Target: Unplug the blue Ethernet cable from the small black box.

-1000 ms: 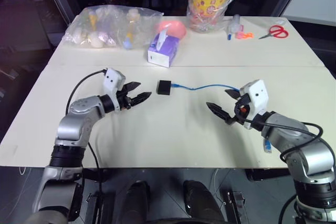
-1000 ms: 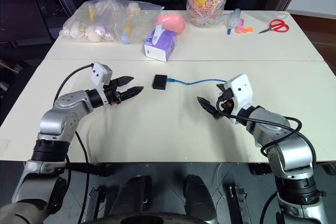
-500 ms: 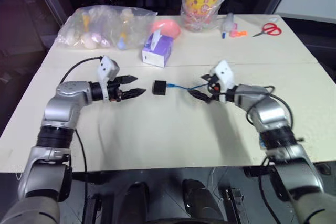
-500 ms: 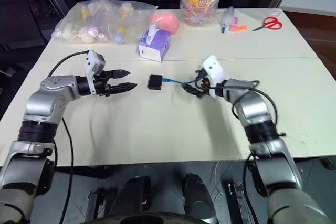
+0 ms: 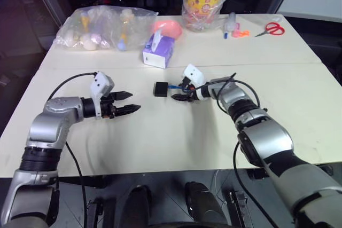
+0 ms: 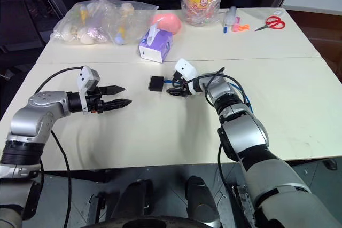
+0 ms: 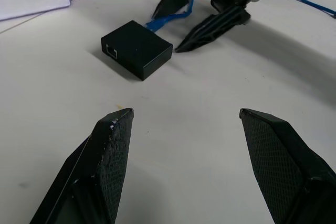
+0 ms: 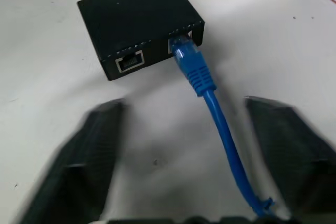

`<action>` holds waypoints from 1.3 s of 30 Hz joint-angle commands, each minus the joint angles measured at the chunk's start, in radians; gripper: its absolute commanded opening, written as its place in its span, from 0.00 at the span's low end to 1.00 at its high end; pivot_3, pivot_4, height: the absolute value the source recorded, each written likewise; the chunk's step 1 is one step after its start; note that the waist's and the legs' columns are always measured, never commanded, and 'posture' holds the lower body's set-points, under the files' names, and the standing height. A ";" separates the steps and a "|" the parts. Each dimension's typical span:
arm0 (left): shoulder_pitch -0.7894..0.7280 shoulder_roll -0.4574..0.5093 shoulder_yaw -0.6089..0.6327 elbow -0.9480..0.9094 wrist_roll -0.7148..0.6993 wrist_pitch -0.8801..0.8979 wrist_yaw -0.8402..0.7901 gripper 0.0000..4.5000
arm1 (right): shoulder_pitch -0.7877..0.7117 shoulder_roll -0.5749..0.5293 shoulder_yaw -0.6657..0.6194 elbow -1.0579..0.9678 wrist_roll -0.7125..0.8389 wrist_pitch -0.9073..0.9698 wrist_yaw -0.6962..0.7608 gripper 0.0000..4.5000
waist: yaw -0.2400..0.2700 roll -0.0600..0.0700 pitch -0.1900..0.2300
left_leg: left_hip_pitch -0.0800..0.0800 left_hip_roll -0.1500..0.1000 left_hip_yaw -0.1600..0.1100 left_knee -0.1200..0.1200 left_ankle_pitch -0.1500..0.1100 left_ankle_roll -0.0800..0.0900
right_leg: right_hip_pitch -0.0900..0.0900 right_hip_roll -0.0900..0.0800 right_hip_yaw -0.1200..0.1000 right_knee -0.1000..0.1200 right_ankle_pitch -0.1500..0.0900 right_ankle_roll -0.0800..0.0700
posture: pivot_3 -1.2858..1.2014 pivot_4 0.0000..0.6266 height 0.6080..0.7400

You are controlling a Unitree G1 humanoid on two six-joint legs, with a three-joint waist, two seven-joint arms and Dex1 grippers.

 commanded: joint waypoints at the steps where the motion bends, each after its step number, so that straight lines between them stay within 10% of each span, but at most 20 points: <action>1: 0.001 -0.001 0.027 -0.035 -0.014 0.002 0.021 0.75 | -0.034 0.000 -0.009 0.030 -0.052 -0.047 -0.043 0.36 | -0.003 0.000 0.000 | 0.000 0.000 0.000 0.000 0.000 0.000 | 0.000 0.000 0.000 0.001 0.000 0.000 | 0.52 0.24 1.00; 4: -0.010 -0.007 0.019 -0.020 -0.010 -0.004 0.027 0.75 | -0.037 -0.005 -0.010 0.034 -0.081 -0.071 -0.048 0.01 | -0.003 0.000 0.000 | 0.001 0.000 0.000 0.000 0.000 0.000 | 0.000 0.000 0.000 0.003 0.000 0.000 | 0.52 0.24 1.00; 15: -0.216 -0.121 0.076 0.258 -0.117 0.040 -0.033 0.75 | 0.156 -0.222 0.037 -0.471 -0.229 -0.532 -0.184 0.01 | -0.003 0.000 0.000 | 0.000 -0.001 0.000 0.000 0.000 -0.001 | -0.001 -0.001 0.000 0.003 -0.001 0.001 | 0.52 0.24 1.00; 29: -0.575 -0.309 0.054 0.781 -0.103 0.005 -0.251 0.75 | 0.485 -0.300 -0.072 -1.245 -0.160 -0.146 -0.178 0.01 | 0.001 -0.001 0.000 | 0.002 -0.002 -0.001 0.004 0.000 -0.001 | 0.001 0.000 0.001 0.005 -0.001 0.001 | 0.52 0.24 1.00; 37: -0.647 -0.325 0.088 0.889 -0.092 -0.004 -0.327 0.12 | 0.515 -0.303 -0.074 -1.340 -0.163 -0.062 -0.183 0.00 | 0.001 -0.001 0.000 | -0.001 -0.002 -0.001 0.002 0.000 0.000 | -0.001 0.000 0.001 0.005 -0.001 0.001 | 0.52 0.24 1.00; 39: -0.641 -0.324 0.087 0.886 -0.086 -0.001 -0.336 0.11 | 0.518 -0.301 -0.072 -1.353 -0.163 -0.050 -0.183 0.00 | 0.001 -0.002 0.001 | 0.000 -0.002 -0.001 0.002 0.000 0.000 | -0.001 0.000 0.001 0.005 -0.001 0.001 | 0.52 0.24 1.00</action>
